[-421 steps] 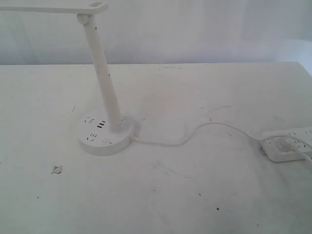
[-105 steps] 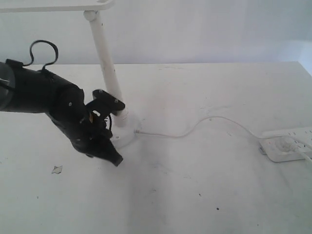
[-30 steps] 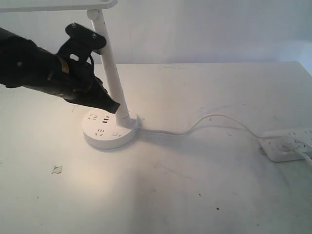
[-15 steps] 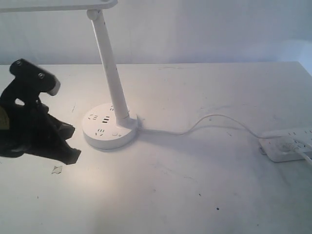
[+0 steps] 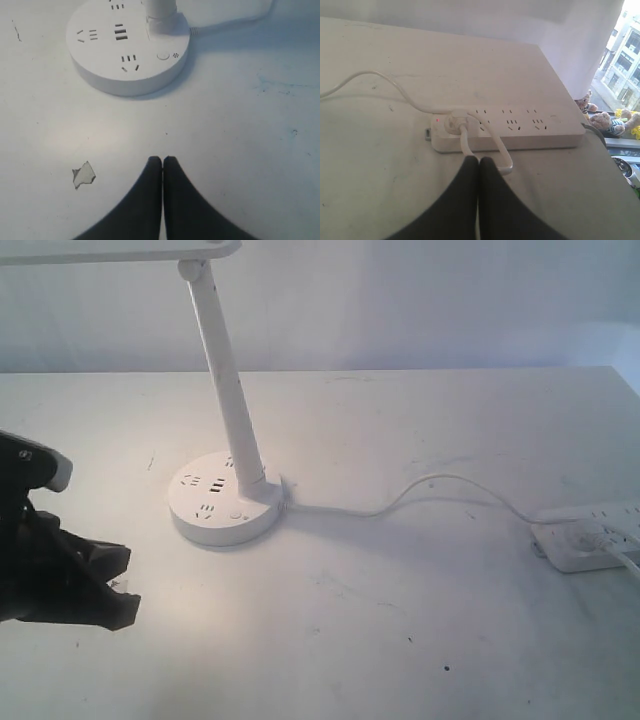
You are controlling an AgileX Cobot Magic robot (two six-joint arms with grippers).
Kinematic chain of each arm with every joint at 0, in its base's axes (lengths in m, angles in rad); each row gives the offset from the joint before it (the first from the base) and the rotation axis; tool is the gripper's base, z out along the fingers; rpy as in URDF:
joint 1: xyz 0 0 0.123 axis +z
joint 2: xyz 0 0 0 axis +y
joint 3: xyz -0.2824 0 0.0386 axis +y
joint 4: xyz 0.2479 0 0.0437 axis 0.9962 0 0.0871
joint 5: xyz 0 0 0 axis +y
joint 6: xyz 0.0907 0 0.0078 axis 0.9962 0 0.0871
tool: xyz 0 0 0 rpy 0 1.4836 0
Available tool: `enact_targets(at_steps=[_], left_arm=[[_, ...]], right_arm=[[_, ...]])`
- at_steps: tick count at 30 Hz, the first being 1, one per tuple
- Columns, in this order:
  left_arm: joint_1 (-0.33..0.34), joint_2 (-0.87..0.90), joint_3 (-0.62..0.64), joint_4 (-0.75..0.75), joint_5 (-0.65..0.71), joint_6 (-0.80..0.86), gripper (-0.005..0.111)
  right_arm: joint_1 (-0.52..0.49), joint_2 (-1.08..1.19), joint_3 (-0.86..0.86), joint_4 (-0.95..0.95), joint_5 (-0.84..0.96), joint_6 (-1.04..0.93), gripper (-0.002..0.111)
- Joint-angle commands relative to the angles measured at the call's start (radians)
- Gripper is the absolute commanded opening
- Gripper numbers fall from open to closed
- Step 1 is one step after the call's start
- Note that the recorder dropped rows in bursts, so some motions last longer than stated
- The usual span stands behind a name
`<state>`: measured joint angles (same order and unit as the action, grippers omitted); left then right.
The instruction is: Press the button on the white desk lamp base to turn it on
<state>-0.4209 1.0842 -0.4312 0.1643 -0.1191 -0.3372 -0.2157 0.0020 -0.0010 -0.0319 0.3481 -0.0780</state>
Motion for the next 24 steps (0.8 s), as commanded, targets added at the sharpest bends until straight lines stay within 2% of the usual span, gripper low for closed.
enact_targets(at_steps=[1, 4, 6, 12, 16, 24], left_arm=[[0.002, -0.081, 0.067, -0.002, -0.060, -0.034, 0.000], [0.016, -0.179, 0.120, -0.002, -0.140, -0.088, 0.000], [0.057, -0.268, 0.153, -0.002, -0.165, -0.136, 0.000], [0.208, -0.512, 0.221, -0.002, -0.161, -0.190, 0.000], [0.277, -0.623, 0.267, -0.002, -0.113, -0.197, 0.000], [0.394, -0.800, 0.401, 0.019, -0.111, -0.270, 0.000]], right_arm=[[-0.004, -0.002, 0.001, 0.001, -0.006, 0.004, 0.000], [-0.004, -0.002, 0.001, 0.001, -0.006, 0.004, 0.000], [-0.004, -0.002, 0.001, 0.001, -0.006, 0.004, 0.000], [-0.004, -0.002, 0.001, 0.001, -0.006, 0.004, 0.000], [-0.004, -0.002, 0.001, 0.001, -0.006, 0.004, 0.000], [-0.004, -0.002, 0.001, 0.001, -0.006, 0.004, 0.000]])
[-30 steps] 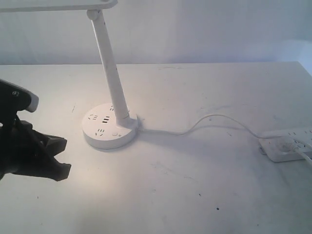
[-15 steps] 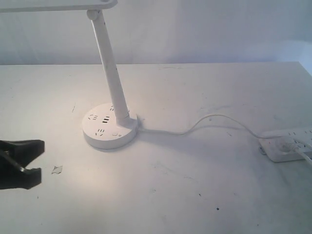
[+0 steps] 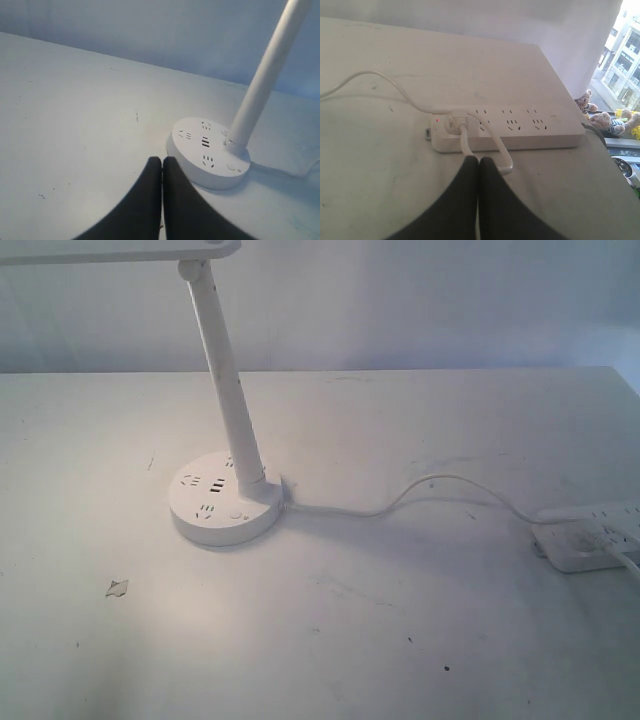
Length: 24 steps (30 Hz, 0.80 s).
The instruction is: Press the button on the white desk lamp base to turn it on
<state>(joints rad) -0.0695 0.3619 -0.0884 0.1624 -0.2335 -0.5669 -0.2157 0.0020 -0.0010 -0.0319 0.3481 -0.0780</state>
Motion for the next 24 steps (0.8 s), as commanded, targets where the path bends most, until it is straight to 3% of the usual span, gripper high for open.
enact_targets(at_steps=[1, 4, 7, 16, 21, 24], left_arm=[[0.051, -0.099, 0.075, 0.037, 0.003, -0.056, 0.000], [0.077, -0.156, 0.088, 0.113, 0.003, -0.114, 0.000], [0.106, -0.205, 0.088, 0.265, 0.098, -0.204, 0.000], [0.145, -0.246, 0.088, 0.464, 0.153, -0.342, 0.000], [0.146, -0.246, 0.088, 0.454, 0.356, -0.355, 0.000], [0.151, -0.253, 0.088, 0.363, 0.383, -0.353, 0.000]], right_arm=[[-0.004, -0.002, 0.001, 0.001, -0.006, 0.004, 0.000], [-0.004, -0.002, 0.001, 0.001, -0.006, 0.004, 0.000], [-0.004, -0.002, 0.001, 0.001, -0.006, 0.004, 0.000], [-0.004, -0.002, 0.001, 0.001, -0.006, 0.004, 0.000], [-0.004, -0.002, 0.001, 0.001, -0.006, 0.004, 0.000], [-0.004, -0.002, 0.001, 0.001, -0.006, 0.004, 0.000]])
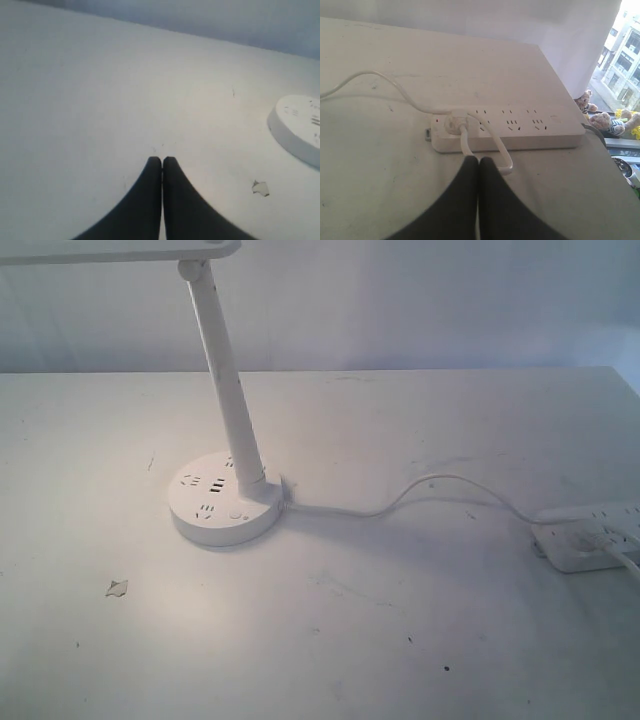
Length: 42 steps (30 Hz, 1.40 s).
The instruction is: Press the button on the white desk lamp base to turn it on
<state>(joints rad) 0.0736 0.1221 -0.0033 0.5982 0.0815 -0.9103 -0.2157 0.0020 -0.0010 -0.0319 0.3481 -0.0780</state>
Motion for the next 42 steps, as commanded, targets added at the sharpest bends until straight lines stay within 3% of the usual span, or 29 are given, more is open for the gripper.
enact_targets(at_steps=[1, 8, 27, 30, 36, 42], left_arm=[[0.011, -0.023, 0.003, -0.100, 0.090, -0.010, 0.000], [0.045, -0.113, 0.003, -0.219, 0.158, -0.012, 0.000], [0.046, -0.122, 0.003, -0.187, 0.154, 0.000, 0.000], [0.046, -0.122, 0.003, -0.113, 0.158, 0.091, 0.000], [0.046, -0.122, 0.003, -0.111, 0.183, 0.362, 0.000], [0.044, -0.122, 0.003, -0.207, 0.164, 0.650, 0.000]], right_arm=[[-0.004, -0.002, 0.001, 0.001, -0.006, 0.004, 0.000], [-0.004, -0.002, 0.001, 0.001, -0.006, 0.004, 0.000], [-0.004, -0.002, 0.001, 0.001, -0.006, 0.004, 0.000], [-0.004, -0.002, 0.001, 0.001, -0.006, 0.004, 0.000], [-0.004, -0.002, 0.001, 0.001, -0.006, 0.004, 0.000], [-0.004, -0.002, 0.001, 0.001, -0.006, 0.004, 0.000]])
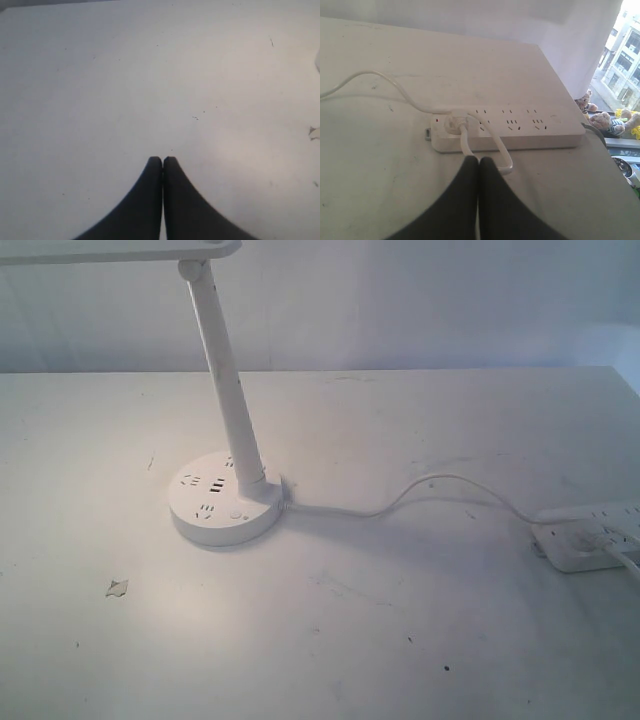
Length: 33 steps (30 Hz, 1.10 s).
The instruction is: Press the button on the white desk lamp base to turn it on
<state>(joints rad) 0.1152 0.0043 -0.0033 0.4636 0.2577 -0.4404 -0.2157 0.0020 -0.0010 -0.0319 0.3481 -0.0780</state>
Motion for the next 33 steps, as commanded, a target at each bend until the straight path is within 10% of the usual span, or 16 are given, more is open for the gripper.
enact_targets(at_steps=[1, 9, 33], left_arm=[[0.002, -0.004, 0.003, -0.125, -0.020, 0.239, 0.000], [0.002, -0.004, 0.003, -0.687, -0.007, 0.713, 0.000], [0.002, -0.004, 0.003, -0.710, 0.079, 0.707, 0.000]], right_arm=[[-0.004, -0.002, 0.001, 0.001, -0.006, 0.004, 0.000], [-0.004, -0.002, 0.001, 0.001, -0.006, 0.004, 0.000], [-0.004, -0.002, 0.001, 0.001, -0.006, 0.004, 0.000]])
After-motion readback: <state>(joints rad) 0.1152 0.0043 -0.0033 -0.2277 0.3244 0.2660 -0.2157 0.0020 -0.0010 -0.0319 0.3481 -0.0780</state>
